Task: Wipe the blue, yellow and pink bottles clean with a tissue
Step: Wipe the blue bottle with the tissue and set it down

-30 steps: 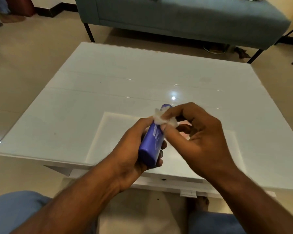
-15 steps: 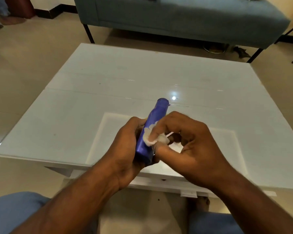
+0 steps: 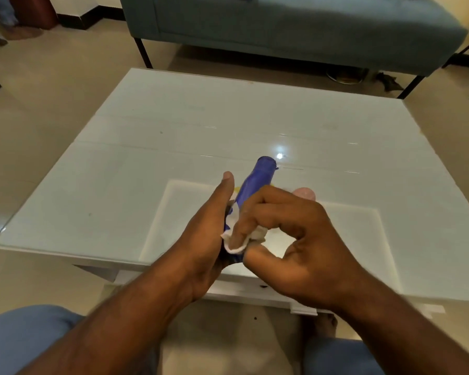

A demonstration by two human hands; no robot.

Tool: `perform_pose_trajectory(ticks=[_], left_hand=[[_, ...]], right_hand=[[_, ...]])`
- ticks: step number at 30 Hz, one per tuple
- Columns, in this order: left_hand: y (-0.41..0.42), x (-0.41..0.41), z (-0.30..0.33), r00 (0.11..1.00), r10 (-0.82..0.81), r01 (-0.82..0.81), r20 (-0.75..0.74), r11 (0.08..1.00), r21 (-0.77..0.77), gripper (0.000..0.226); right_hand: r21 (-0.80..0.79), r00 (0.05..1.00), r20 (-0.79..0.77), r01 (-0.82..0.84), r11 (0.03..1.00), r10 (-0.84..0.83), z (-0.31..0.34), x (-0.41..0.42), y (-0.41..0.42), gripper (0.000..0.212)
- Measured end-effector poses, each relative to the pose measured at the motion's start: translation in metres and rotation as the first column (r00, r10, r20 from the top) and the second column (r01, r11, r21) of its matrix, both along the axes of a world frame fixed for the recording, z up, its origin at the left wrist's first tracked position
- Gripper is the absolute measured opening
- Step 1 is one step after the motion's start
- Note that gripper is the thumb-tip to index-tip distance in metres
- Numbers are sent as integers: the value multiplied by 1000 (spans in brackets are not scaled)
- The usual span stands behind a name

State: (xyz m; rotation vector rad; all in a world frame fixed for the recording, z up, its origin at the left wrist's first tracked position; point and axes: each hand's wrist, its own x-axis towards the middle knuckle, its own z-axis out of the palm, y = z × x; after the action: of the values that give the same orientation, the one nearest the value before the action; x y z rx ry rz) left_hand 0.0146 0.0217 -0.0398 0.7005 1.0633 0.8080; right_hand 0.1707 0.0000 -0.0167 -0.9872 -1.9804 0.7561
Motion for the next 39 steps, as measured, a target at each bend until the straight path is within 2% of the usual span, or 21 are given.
perform_pose_trajectory(ticks=[3,6,8,10,13,16,18,21,23,25,27,30,33,35,37,39], left_hand=[[0,-1,0,1000,-7,7,8,1000,-20,61],[-1,-2,-1,989,-90,101,117,991,-91,69],[-1,-2,-1,975,-139,159,175,981,-107,71],[-2,0,-1,978,-116,135,176,986,-100,68],[0,0,-3,998,4,-2,61,1000,-29,57],[2,-3,-1,998,60,-60,7,998,-8,55],[1,-4,-1,997,73,-73,-5,997,-4,53],[0,-3,1,996,27,-25,82,999,-34,54],[-1,0,2,994,-25,31,102,998,-57,59],[-1,3,4,995,-16,21,100,999,-48,56],[-1,3,4,996,69,-68,55,997,-24,50],[1,-1,3,993,120,-121,-17,992,-23,56],[0,-2,0,995,103,-104,-6,995,-15,51],[-1,-2,1,998,4,-2,68,1000,-29,53],[-1,-2,1,987,-99,106,126,993,-49,60],[-1,-3,1,975,-144,155,168,987,-51,62]], right_hand=[[4,987,1,161,987,-161,-2,4,7,25],[-88,912,-90,394,915,-401,-1,17,19,21],[-104,884,-83,452,886,-461,-1,22,22,20],[-77,914,-73,394,916,-399,-2,19,16,21],[35,989,-15,146,989,-146,-1,6,2,26],[44,996,48,-75,996,73,3,-2,-3,21],[60,997,69,-21,998,17,3,2,1,21],[-7,971,16,237,972,-237,-1,13,11,23],[-55,946,-21,321,945,-323,-3,19,15,23],[-34,954,-14,300,953,-300,-4,19,13,25],[49,981,18,194,980,-195,-4,12,6,28],[157,997,66,35,987,-46,-2,3,1,28],[134,989,43,136,982,-143,-2,5,8,21],[111,958,57,272,956,-279,-4,12,14,18],[115,921,113,362,925,-374,-6,18,17,25],[127,901,164,384,915,-401,-8,19,16,35]])
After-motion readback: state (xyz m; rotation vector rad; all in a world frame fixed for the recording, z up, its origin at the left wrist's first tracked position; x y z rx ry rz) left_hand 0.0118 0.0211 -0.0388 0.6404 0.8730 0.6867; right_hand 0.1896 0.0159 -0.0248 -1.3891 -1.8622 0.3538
